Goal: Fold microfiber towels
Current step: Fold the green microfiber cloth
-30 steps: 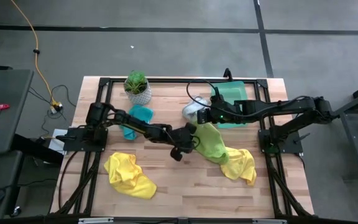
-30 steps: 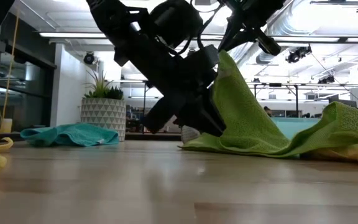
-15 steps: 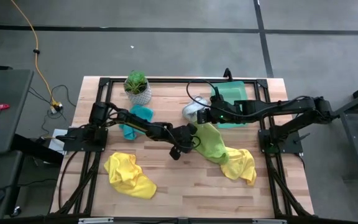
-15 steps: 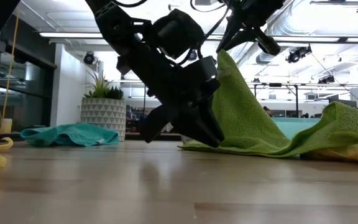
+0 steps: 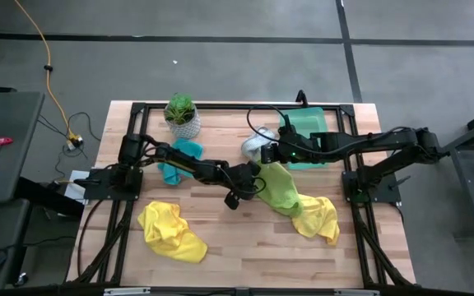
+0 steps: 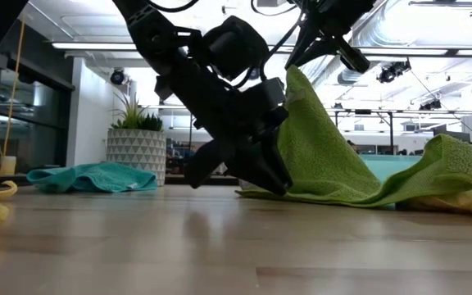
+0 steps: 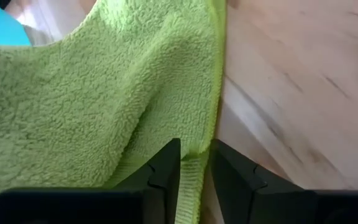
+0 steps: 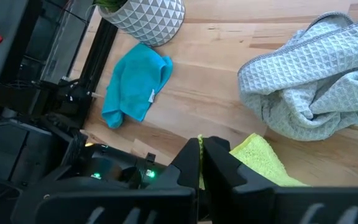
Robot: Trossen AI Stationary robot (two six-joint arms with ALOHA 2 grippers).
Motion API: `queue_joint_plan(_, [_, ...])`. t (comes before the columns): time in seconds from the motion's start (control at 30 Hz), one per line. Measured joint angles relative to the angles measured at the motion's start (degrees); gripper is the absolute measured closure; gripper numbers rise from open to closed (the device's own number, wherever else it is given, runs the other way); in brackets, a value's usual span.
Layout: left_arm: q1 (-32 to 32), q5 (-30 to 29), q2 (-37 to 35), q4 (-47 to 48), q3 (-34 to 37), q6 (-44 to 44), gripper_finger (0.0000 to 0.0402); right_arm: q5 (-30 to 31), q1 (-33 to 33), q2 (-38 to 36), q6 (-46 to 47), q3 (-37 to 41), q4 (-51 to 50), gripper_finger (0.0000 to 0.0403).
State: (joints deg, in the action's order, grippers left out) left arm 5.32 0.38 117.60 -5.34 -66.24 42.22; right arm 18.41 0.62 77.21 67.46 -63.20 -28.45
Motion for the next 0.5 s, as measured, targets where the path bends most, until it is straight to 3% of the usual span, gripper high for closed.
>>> queue_joint_plan(0.27, [0.0, 0.5, 0.0, 0.0, 0.0, -0.1, 0.0393, 0.0, 0.0, 0.0, 0.0, 0.0, 0.0, 0.0403])
queue_joint_plan(0.5, [0.0, -0.3, -0.1, 0.0, 0.0, -1.5, 0.04, 0.0, 0.0, 0.0, 0.0, 0.0, 0.0, 0.0403])
